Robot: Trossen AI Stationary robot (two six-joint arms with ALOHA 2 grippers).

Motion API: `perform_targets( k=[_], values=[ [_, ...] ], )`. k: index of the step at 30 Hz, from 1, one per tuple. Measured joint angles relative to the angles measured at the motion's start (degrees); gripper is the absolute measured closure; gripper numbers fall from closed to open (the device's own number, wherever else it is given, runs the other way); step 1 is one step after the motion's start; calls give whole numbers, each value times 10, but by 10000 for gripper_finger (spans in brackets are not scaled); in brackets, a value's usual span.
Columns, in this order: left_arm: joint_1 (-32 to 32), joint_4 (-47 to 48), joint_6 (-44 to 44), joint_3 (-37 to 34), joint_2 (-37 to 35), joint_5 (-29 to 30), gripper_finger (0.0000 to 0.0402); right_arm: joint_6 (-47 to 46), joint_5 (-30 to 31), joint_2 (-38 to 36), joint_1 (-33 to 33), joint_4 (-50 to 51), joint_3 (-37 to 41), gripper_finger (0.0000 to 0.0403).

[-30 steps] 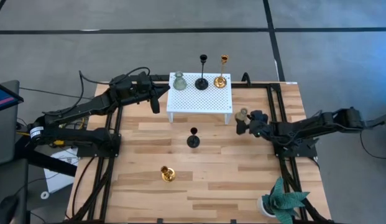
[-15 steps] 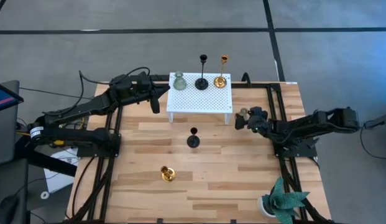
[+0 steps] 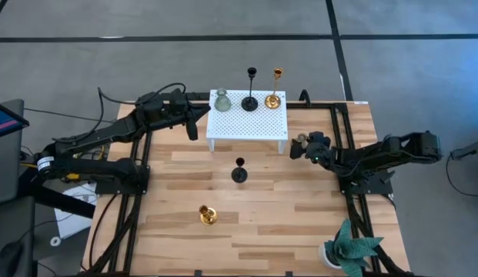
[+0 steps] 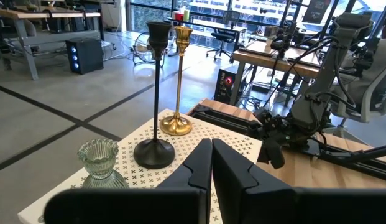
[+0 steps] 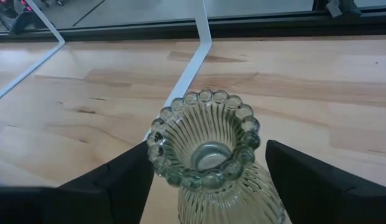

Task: Pick & Place candle stick holders
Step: Align the transparent candle holder with the transparent candle holder on the shelf

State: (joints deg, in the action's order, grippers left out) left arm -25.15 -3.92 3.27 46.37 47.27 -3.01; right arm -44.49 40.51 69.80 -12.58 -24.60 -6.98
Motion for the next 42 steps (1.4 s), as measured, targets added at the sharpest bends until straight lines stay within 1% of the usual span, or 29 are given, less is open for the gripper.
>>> perform_targets(
  k=[6, 15, 18, 23, 27, 31, 42],
  values=[
    [0, 0, 0, 0, 0, 0, 390, -1, 0, 0, 0, 0, 0, 159],
    [0, 0, 0, 0, 0, 0, 390, 0, 10, -1, 0, -8, -1, 262],
    [0, 0, 0, 0, 0, 0, 390, 1, 9, -1, 0, -15, -2, 288],
    [0, 0, 0, 0, 0, 0, 390, -1, 4, -3, 0, -15, -1, 289],
    [0, 0, 0, 0, 0, 0, 390, -1, 3, -3, 0, -14, -1, 281],
    [0, 0, 0, 0, 0, 0, 390, -1, 2, -3, 0, -14, -1, 290],
    [0, 0, 0, 0, 0, 0, 390, 0, 0, -2, 0, -12, -1, 288]
  ],
)
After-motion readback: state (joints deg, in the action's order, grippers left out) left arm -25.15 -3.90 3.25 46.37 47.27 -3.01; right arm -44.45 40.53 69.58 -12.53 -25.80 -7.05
